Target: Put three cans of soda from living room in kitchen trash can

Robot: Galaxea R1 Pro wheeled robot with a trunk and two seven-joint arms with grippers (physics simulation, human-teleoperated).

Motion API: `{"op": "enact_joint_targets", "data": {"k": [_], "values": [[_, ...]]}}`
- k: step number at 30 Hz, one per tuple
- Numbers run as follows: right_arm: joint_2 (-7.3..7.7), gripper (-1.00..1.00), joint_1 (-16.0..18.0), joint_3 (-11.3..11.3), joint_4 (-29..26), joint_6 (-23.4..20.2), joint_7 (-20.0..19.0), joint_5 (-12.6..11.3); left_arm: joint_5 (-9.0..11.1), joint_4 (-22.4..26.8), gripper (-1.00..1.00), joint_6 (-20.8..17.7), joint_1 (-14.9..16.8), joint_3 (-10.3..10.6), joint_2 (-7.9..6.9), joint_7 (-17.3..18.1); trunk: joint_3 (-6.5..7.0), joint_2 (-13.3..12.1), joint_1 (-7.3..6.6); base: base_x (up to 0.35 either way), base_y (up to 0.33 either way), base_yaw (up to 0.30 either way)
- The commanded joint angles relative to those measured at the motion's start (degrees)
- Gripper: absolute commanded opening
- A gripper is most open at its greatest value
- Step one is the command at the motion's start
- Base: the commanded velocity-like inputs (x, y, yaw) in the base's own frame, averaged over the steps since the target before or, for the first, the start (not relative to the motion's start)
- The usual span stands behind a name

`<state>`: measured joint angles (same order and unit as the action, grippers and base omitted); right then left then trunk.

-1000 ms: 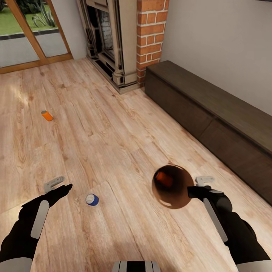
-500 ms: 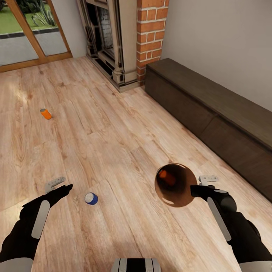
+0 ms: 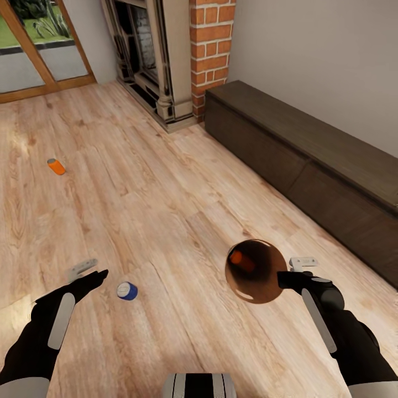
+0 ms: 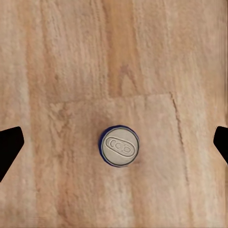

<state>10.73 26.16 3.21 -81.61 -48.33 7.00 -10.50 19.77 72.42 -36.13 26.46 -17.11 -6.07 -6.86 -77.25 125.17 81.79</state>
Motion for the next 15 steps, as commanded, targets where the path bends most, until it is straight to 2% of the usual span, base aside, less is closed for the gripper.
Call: {"op": "enact_joint_targets", "data": {"k": [1,6,15], "values": [[-0.01,-1.0,0.03,0.03,-0.04,0.08,-0.14,-0.57,0.01,0.0,1.0,0.0,0.0,0.01,0.0,0.0,-0.18,0.42,0.22,0.0,0.0,-0.228],[-0.07,-1.0,0.03,0.12,0.06,0.08,0.03,-0.57,0.05,0.07,1.0,0.0,0.0,0.05,0.0,0.0,-0.54,1.22,0.66,0.0,0.0,-0.184],[-0.1,-1.0,0.03,0.73,0.3,0.08,0.2,-0.57,0.1,0.09,1.0,0.0,0.0,0.06,0.0,0.04,-2.16,4.83,2.63,0.0,0.0,-0.025]]}}
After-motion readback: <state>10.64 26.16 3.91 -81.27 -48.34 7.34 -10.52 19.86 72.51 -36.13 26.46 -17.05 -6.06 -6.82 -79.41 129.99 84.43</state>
